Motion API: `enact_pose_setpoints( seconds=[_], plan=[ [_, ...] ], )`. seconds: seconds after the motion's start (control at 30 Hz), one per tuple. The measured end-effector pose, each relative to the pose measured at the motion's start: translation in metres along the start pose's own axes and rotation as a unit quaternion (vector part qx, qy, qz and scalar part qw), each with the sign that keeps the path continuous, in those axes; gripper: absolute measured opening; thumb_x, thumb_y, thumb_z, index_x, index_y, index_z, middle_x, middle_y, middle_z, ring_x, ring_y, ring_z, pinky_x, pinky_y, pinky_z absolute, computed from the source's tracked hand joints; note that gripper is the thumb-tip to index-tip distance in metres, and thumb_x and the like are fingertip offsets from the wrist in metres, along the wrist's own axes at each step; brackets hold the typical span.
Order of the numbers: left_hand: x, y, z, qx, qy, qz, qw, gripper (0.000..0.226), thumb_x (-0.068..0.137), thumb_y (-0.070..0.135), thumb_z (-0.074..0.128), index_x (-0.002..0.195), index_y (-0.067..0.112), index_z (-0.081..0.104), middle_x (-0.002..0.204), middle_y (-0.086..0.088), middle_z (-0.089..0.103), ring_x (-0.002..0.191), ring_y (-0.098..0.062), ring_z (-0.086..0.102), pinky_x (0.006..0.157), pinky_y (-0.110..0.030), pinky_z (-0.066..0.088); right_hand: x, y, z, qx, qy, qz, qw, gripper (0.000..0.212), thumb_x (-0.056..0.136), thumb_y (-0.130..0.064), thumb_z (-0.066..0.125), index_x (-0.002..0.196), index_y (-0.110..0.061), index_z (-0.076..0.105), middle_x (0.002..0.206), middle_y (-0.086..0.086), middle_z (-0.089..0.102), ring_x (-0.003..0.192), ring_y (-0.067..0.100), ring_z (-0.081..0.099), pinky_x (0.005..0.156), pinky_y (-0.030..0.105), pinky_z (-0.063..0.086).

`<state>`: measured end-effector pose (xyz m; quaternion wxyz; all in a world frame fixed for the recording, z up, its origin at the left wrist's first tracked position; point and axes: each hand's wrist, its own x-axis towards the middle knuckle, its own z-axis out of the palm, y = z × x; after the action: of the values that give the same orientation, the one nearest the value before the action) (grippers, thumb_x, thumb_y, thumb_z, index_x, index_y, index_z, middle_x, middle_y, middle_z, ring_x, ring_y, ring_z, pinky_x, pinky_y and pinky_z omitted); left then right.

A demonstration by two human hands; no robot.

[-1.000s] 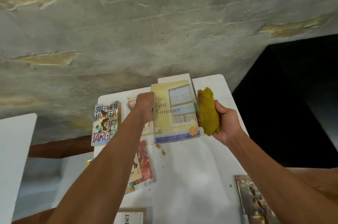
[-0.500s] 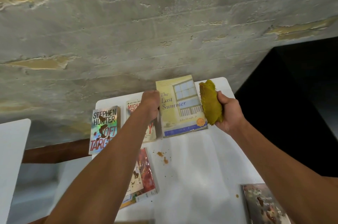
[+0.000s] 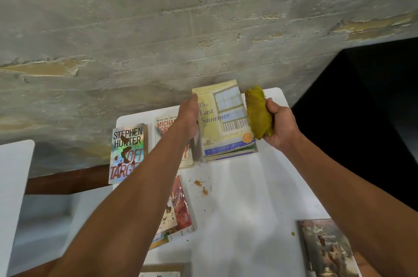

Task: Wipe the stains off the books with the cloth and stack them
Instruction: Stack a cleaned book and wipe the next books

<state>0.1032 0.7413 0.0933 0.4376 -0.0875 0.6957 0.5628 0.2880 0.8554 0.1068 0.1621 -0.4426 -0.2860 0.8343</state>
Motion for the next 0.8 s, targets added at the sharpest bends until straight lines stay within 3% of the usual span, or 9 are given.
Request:
enact_pose_setpoints(
  seconds=[0.1,0.27,0.37,0.63,0.8],
  plan=[
    [-0.001,0.002,0.003,0.0,-0.002,0.0,1.0,0.04,0.108,0.042,0.036,0.09,0.02,0.064,0.08,0.001,0.069,0.07,-0.015,0.063,0.064,-0.029,0.05,0.001,-0.002,-0.001,-0.008,0.011,-0.003,1.0,0.038,0.106,-0.038,0.038,0.121,-0.016,0.065,0.113,0.012,0.073,0.101,0.028,0.072,0.092,0.047,0.056],
    [-0.005,0.002,0.008,0.0,-0.007,-0.007,1.0,0.044,0.106,0.051,0.036,0.089,0.023,0.065,0.08,0.0,0.069,0.071,-0.018,0.063,0.076,-0.035,0.052,0.001,-0.001,-0.001,-0.012,0.008,-0.005,1.0,0.036,0.106,-0.038,0.039,0.115,-0.017,0.067,0.107,0.01,0.075,0.097,0.027,0.073,0.094,0.047,0.055],
    [-0.007,0.002,0.008,0.002,-0.015,-0.002,1.0,0.05,0.105,0.056,0.033,0.087,0.024,0.067,0.077,0.001,0.069,0.072,-0.017,0.063,0.073,-0.034,0.052,0.002,0.003,-0.005,-0.016,-0.003,-0.002,1.0,0.039,0.106,-0.039,0.038,0.123,-0.017,0.064,0.116,0.012,0.072,0.106,0.03,0.07,0.096,0.051,0.053],
    [-0.01,-0.001,0.009,-0.023,-0.032,0.009,0.999,0.062,0.103,0.064,0.026,0.097,0.023,0.072,0.085,-0.002,0.074,0.088,-0.021,0.068,0.094,-0.043,0.052,-0.001,0.008,-0.005,-0.012,-0.018,-0.007,1.0,0.038,0.107,-0.035,0.036,0.124,-0.015,0.064,0.116,0.013,0.072,0.104,0.031,0.07,0.081,0.045,0.059],
    [-0.011,-0.007,0.009,-0.033,-0.021,0.008,0.999,0.065,0.102,0.066,0.024,0.101,0.023,0.073,0.095,-0.005,0.073,0.084,-0.021,0.068,0.086,-0.04,0.055,0.0,0.009,-0.007,-0.015,-0.025,-0.026,0.999,0.039,0.107,-0.03,0.035,0.128,-0.011,0.062,0.115,0.013,0.072,0.102,0.029,0.071,0.078,0.042,0.059]
  ],
)
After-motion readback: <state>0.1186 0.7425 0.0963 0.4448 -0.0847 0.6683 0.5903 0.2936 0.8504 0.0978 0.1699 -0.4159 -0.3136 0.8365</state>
